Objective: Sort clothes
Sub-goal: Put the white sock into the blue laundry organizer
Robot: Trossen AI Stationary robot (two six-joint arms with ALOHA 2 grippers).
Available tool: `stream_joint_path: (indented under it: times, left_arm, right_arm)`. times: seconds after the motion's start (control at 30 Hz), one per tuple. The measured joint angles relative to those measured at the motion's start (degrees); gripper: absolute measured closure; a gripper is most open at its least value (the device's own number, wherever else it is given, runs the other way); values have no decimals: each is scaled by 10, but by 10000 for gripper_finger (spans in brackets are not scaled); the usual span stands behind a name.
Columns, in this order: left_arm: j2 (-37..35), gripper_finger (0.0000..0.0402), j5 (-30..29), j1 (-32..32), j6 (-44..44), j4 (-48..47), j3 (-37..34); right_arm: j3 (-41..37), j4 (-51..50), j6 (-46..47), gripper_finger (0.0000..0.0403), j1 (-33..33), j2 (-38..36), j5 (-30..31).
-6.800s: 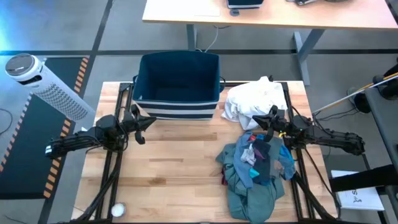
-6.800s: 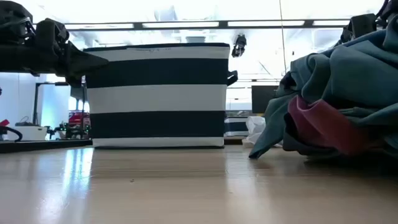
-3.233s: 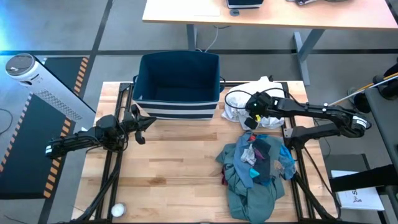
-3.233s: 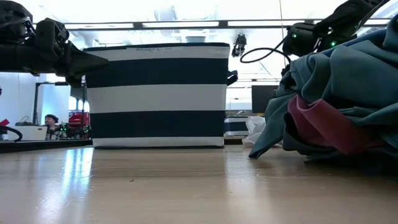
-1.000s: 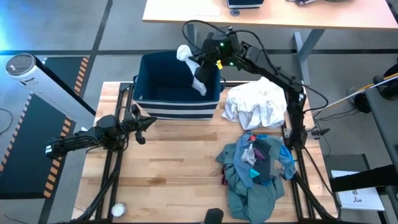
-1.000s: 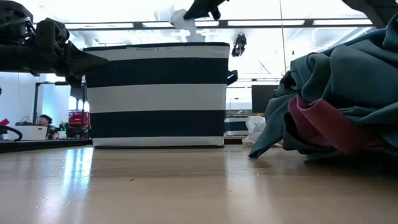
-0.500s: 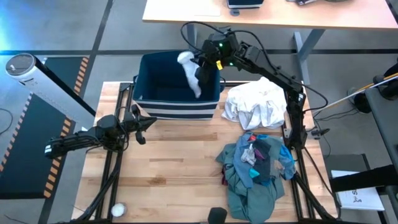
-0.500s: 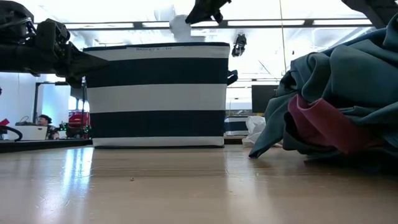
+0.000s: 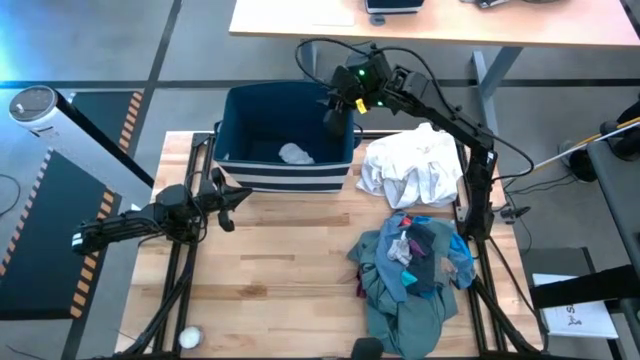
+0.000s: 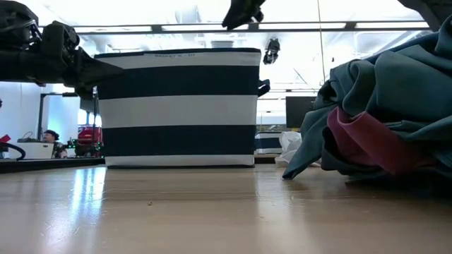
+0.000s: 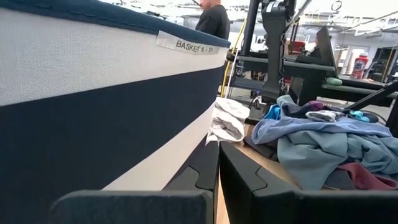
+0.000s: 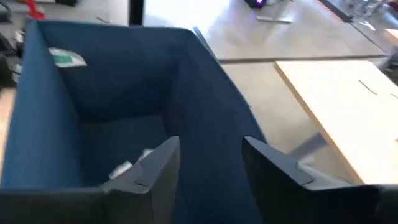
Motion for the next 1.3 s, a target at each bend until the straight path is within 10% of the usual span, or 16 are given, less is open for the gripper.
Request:
stream_joint_path:
  times: [0.23, 0.63, 1.3]
  left_arm:
    - [0, 402, -3, 0, 0, 1, 0]
    - [11, 402, 0, 0, 21, 18, 0]
    - [18, 402, 0, 0, 41, 40, 0]
  right_arm:
    - [0, -93, -38, 391, 0, -49, 30]
    - [-38, -241, 12, 402, 0, -117, 24]
    - [-553, -139, 71, 401, 0, -338, 25]
